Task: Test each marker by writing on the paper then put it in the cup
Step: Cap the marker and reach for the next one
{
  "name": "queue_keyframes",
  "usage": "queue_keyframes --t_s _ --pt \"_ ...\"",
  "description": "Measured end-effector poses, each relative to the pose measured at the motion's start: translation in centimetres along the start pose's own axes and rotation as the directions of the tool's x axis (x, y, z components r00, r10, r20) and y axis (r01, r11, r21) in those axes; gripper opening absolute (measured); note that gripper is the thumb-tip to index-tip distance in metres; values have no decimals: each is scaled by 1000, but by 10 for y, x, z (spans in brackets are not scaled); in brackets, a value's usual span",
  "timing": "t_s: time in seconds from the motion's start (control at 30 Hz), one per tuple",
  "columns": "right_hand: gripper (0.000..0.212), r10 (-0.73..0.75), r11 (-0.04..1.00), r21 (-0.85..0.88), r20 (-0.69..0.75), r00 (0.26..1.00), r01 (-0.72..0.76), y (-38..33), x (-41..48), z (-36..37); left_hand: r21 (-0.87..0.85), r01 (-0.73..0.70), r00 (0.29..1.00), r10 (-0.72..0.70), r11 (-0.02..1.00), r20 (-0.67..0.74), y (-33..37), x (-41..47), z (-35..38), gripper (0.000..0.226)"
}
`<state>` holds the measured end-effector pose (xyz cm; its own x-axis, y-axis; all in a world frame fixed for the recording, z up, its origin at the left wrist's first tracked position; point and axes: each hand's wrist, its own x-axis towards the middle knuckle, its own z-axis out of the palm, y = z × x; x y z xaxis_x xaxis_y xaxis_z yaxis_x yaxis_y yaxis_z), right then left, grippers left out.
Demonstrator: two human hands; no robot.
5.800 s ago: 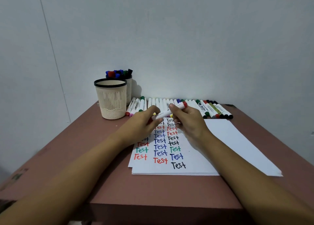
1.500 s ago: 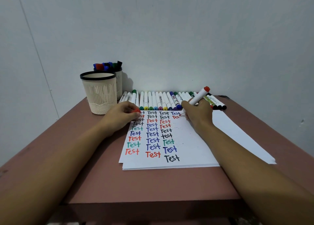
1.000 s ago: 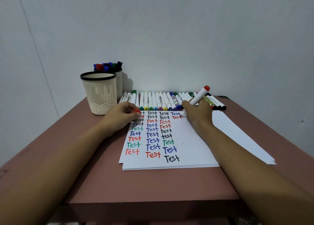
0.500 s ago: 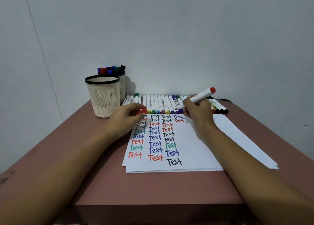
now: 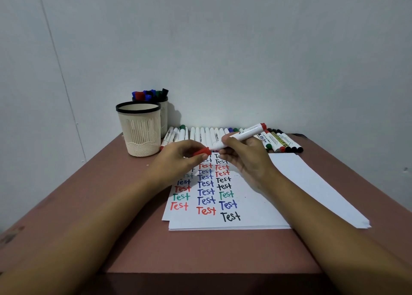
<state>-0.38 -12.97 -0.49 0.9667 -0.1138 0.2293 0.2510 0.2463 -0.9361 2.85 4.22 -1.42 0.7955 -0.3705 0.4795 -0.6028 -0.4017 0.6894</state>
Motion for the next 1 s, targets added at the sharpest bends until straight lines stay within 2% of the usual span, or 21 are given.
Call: queue_keyframes --t_s 0.13,0.23,0.33,0.47,0.6,0.83,1.0 --pt "7 41 999 -21 69 997 -40 1 -3 4 -29 -2 1000 2 1000 12 1 -1 1 16" --pt "8 65 998 -4 97 993 -65 0 -4 3 2 20 995 -20 1000 97 1 -1 -1 20" --pt "8 96 995 -15 104 990 -95 0 -4 3 43 -35 988 28 998 149 1 -2 -3 13" --pt "9 136 990 31 47 990 -138 4 -2 6 234 -192 981 179 953 75 -3 -2 2 17" --pt "11 179 981 75 14 984 -180 7 -1 6 364 -336 938 342 869 51 -3 -1 7 21" --pt "14 246 966 89 -19 969 -243 8 3 7 531 -398 882 471 748 -2 0 -2 18 35" --pt "14 239 964 123 -30 971 -234 7 4 7 551 -415 862 507 724 -17 0 -1 21 36"
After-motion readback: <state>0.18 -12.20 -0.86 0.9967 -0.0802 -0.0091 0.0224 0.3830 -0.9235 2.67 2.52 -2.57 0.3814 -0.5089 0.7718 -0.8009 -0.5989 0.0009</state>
